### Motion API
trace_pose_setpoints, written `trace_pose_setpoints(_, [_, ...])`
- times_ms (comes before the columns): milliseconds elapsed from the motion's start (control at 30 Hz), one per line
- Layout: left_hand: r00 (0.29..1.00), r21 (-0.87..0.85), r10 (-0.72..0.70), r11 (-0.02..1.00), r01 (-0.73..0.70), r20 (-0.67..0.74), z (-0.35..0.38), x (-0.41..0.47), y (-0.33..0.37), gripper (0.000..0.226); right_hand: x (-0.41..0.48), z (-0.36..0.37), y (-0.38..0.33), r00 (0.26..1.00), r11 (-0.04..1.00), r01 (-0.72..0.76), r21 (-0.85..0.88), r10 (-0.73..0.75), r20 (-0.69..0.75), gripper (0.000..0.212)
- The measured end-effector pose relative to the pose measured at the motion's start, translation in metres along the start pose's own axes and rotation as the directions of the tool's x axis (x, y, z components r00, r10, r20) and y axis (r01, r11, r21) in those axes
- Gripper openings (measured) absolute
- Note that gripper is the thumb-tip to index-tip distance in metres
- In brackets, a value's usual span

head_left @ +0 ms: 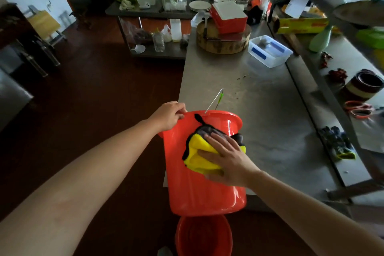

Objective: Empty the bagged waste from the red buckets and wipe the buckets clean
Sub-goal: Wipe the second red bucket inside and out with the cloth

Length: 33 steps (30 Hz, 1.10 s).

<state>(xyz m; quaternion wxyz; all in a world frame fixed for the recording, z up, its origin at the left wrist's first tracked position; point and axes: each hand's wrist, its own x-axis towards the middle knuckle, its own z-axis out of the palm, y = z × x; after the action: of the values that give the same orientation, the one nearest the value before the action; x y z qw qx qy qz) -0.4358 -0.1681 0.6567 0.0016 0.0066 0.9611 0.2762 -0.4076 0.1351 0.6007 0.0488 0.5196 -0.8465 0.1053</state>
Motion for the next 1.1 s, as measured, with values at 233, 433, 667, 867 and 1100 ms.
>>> trace_pose_setpoints(233, [0.999, -0.017, -0.047, 0.999, 0.047, 0.013, 0.001, -0.006, -0.005, 0.007, -0.091, 0.032, -0.036, 0.989, 0.988, 0.145, 0.045, -0.143, -0.026, 0.062])
trace_pose_setpoints(433, [0.999, 0.036, -0.035, 0.999, 0.034, 0.005, 0.0, -0.009, -0.009, 0.007, -0.081, 0.026, -0.027, 0.972, 0.972, 0.236, 0.002, -0.236, 0.006, 0.061])
trace_pose_setpoints(667, [1.0, 0.053, -0.014, 0.998, 0.014, -0.011, 0.0, -0.012, -0.014, 0.009, -0.001, 0.0, 0.027, 0.989, 0.984, -0.066, 0.163, 0.086, -0.117, 0.06])
trace_pose_setpoints(867, [0.999, 0.068, -0.039, 0.997, 0.038, 0.006, -0.001, -0.013, -0.016, 0.009, 0.023, 0.003, 0.04, 0.964, 0.951, -0.228, 0.209, 0.25, -0.09, 0.058])
trace_pose_setpoints(1100, [1.0, 0.122, -0.018, 0.992, 0.018, -0.005, -0.001, -0.014, -0.014, 0.008, -0.048, 0.021, -0.011, 0.96, 0.954, -0.16, 0.256, 0.21, -0.183, 0.053])
